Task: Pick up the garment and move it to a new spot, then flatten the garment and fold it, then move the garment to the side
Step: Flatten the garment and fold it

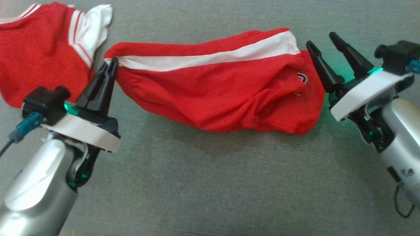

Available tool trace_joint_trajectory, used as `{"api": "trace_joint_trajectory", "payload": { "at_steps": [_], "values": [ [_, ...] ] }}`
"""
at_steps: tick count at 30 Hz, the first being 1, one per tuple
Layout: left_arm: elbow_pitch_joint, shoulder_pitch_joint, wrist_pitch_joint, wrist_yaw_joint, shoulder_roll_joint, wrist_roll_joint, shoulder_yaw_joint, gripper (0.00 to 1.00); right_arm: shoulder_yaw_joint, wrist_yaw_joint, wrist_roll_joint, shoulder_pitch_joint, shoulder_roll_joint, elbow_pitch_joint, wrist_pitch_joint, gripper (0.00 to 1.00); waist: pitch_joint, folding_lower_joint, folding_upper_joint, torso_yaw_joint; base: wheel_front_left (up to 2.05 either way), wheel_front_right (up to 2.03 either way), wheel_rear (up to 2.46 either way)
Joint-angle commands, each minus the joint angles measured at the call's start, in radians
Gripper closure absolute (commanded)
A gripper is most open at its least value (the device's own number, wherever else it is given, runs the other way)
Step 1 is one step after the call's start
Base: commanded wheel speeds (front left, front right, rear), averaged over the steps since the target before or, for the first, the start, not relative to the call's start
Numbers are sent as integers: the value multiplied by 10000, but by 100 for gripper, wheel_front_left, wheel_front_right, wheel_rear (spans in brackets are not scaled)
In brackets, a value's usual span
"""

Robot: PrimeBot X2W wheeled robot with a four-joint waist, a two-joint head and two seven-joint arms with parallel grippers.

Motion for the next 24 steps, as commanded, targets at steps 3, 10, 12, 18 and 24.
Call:
{"api": "trace_joint_trajectory", "payload": {
  "at_steps": [3,10,12,18,24],
  "values": [
    [107,-592,-182,-140,144,168,226,100,1085,-7,1543,-455,-706,-213,675,0,233,-3,1,493,0,0,0],
    [634,-781,-397,-304,-28,175,-62,100,2818,-7,3001,-1327,-1463,-293,1353,0,174,-3,1,770,0,0,0],
    [690,-785,-426,-316,-35,164,-81,100,2985,-7,3135,-1445,-1513,-271,1341,0,156,-3,1,784,0,0,0],
    [958,-851,-547,-385,-133,95,-240,100,3833,-7,3902,-2026,-1714,-246,1319,24,97,-3,1,907,0,0,0],
    [1155,-965,-665,-439,-183,47,-379,100,4586,-7,4226,-2489,-1954,-48,1321,4,117,-3,1,966,0,0,0]
  ]
}}
